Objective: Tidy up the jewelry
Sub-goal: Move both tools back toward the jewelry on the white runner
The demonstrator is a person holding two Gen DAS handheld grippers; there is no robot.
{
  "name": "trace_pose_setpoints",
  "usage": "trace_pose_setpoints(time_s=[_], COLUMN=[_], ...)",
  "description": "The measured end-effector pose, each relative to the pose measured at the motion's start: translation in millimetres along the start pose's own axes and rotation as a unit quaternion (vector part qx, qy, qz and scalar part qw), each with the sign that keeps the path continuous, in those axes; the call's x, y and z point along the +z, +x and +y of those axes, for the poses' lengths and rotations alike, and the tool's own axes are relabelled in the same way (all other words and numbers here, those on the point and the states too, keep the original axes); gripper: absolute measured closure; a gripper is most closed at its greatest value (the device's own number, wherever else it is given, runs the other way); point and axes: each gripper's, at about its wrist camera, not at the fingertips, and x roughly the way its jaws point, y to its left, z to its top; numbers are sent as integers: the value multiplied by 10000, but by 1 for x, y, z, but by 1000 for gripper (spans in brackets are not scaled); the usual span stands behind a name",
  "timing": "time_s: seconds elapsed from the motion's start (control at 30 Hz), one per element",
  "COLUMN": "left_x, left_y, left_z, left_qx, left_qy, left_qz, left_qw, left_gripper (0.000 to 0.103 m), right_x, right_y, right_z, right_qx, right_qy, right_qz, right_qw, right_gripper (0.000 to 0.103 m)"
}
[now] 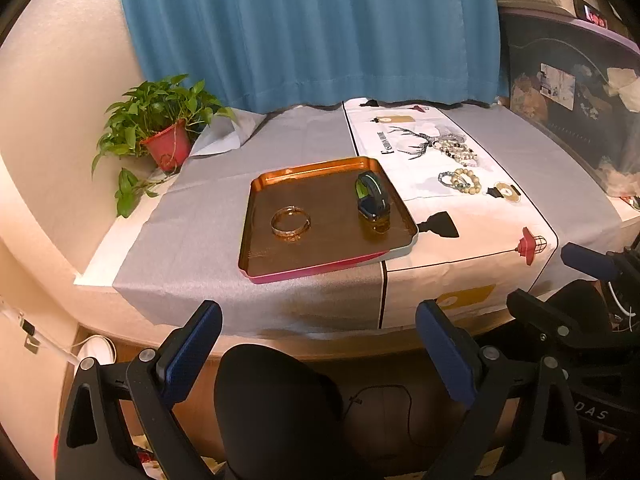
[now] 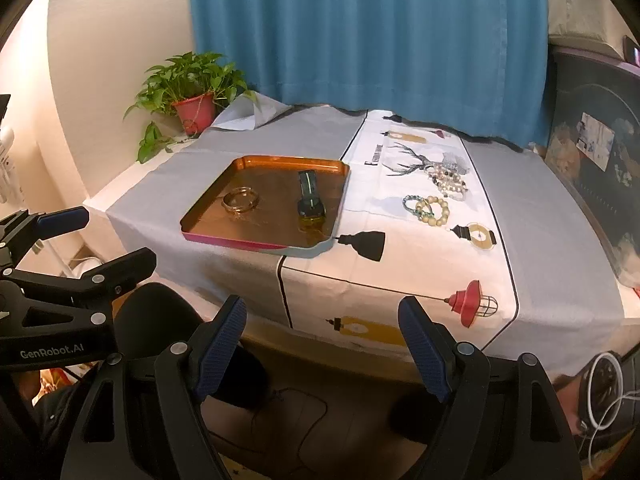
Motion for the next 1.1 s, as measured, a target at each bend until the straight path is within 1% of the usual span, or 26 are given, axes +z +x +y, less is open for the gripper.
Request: trace_pose_setpoints(time_s=[0.47, 0.8, 1.1], left_x=[0, 1, 11], left_y=[10, 18, 29], left_z=[-3, -5, -15], left_qx=[7, 22, 20], left_qy=[62, 148, 258], left_qz=[80, 145, 210], left_qw=[9999, 9998, 9994], left_gripper=[6, 6, 6], right_x=[-3, -2, -4], right_y=[9, 17, 26], right_z=[-6, -18, -30], right_qx=[-4, -36, -59], right_qy=[82, 231, 385], right_qz=[97, 151, 200], right_qw=[9999, 9996, 9990], right_gripper=[24, 24, 24])
